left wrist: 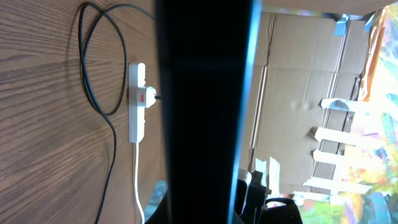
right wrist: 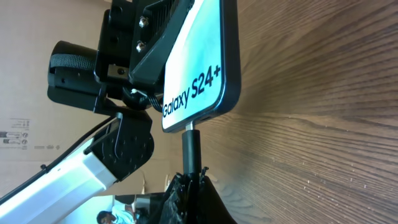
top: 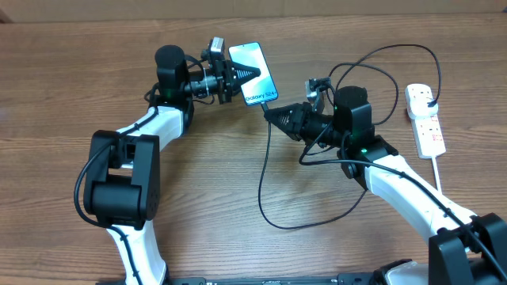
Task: Plug charger to phone and switch on socket
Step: 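Align and push the plug into the phone's charging port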
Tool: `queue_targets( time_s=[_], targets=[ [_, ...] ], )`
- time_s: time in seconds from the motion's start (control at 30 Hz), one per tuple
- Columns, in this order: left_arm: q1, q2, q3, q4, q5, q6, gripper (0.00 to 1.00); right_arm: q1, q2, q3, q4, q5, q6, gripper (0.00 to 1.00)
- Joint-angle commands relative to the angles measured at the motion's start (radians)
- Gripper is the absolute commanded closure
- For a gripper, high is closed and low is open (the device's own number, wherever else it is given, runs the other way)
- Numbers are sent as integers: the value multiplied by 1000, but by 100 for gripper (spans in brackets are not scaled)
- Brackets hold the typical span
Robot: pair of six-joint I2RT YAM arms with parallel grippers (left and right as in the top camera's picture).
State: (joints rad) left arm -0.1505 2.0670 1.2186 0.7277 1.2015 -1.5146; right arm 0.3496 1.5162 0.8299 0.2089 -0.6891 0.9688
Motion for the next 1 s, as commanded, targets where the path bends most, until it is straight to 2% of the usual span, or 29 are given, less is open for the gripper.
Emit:
queue_targets(
  time_s=[0.0,0.33,0.97],
  targets=[
    [-21,-1,26,10,68,27,96,-5,0,7,15,84,4,96],
    [-20,-1,26,10,166,99,96,-5,0,7,15,87,3,96],
    [-56,-1,26,10,302,154,96,-5,0,7,26,128,0,96]
  ],
)
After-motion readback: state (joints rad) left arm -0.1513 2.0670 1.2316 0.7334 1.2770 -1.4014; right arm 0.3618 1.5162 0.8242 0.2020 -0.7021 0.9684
